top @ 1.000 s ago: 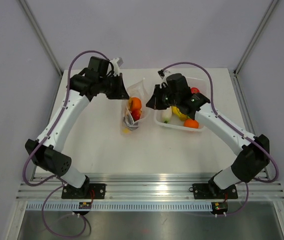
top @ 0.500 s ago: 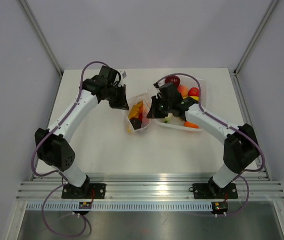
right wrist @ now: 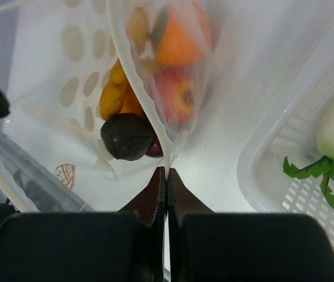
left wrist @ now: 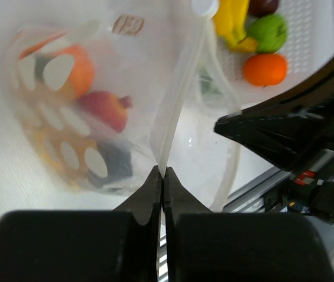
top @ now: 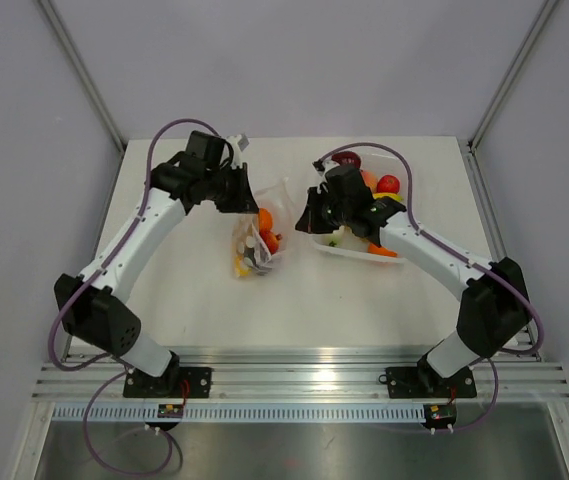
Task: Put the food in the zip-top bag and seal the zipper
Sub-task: Adjust the zipper food storage bag at the center of the board, then pick up the fake fruit from the bin.
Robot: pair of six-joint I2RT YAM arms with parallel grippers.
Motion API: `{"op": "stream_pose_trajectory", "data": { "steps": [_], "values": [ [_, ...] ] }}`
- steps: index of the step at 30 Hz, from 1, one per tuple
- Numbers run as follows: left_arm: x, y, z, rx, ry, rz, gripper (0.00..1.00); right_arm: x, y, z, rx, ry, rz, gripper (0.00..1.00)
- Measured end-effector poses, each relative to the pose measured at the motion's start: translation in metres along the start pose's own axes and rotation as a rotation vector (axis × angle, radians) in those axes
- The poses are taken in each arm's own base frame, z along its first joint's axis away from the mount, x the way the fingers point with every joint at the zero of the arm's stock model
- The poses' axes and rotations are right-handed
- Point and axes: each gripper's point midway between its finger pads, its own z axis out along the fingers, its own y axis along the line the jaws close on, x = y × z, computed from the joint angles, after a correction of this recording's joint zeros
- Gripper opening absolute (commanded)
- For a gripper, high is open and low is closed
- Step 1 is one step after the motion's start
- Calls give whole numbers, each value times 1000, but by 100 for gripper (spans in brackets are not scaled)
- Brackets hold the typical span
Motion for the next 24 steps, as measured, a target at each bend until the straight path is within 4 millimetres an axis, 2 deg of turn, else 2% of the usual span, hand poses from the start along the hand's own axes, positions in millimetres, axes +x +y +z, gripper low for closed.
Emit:
{"op": "stream_pose_trajectory", "data": {
  "steps": [2, 4, 9, 11, 14, 20, 24],
  "values": [
    [19, 13, 22, -20, 81, -28, 0, 15, -10, 8, 25, 44, 9, 3],
    [30, 19, 34, -27, 135, -48, 0, 23, -16, 11, 42, 72, 15, 14],
    [26, 12, 30, 3, 122, -43, 0, 20, -17, 4, 53, 58, -2, 48],
    [22, 8, 28, 18, 111, -38, 0, 16, -16, -2, 60, 40, -12, 67],
    [19, 3, 27, 39, 103, -37, 0, 4, -14, -18, 76, -12, -33, 81],
    [19, -4, 26, 76, 108, -45, 0, -29, -11, -64, 131, -172, -62, 84],
    [17, -9, 26, 98, 104, -46, 0, -51, -21, -89, 191, -279, -52, 81]
  ]
}}
